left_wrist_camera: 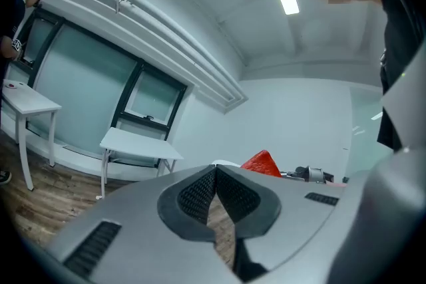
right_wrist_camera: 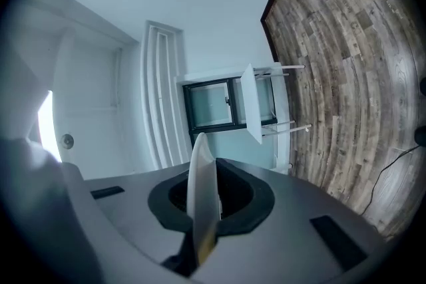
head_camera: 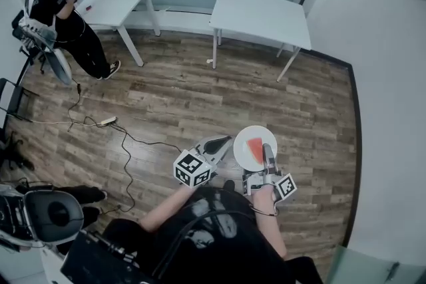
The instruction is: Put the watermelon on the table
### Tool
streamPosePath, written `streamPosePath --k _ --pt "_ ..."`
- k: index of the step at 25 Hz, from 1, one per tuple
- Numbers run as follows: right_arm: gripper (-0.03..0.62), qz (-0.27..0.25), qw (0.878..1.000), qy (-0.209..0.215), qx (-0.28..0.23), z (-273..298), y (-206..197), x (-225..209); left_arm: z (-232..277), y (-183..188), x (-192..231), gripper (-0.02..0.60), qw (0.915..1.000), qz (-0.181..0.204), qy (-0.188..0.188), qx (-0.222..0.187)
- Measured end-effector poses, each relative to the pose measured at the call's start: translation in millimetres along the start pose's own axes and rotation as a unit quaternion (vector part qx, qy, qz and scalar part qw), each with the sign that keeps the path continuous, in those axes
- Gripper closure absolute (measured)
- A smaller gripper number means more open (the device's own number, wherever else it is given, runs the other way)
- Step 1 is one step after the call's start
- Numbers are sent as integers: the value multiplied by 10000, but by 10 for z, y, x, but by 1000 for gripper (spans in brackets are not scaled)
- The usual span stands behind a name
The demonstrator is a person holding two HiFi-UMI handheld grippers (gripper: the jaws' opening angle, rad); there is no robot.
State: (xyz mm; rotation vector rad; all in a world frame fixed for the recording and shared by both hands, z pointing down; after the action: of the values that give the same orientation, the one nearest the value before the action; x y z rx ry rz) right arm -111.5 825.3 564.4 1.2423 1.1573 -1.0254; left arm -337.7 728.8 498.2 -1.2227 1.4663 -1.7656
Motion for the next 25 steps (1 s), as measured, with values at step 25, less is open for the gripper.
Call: streamPosePath --k 25 --pt "570 411 9987 287 37 1062 -9 -285 628 22 1058 577 9983 -558 87 134"
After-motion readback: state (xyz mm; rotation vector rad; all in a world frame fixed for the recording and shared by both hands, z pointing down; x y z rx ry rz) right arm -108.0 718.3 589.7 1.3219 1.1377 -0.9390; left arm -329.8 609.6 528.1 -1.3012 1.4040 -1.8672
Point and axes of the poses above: the fingertips, and each gripper's own axes: z forward along the fingers, x to its left, y out of its top, the point moved 10 cm from there along -z, backward along the fingers, and after that the axes turned 8 degrees about -x, right-handed, at the moved point
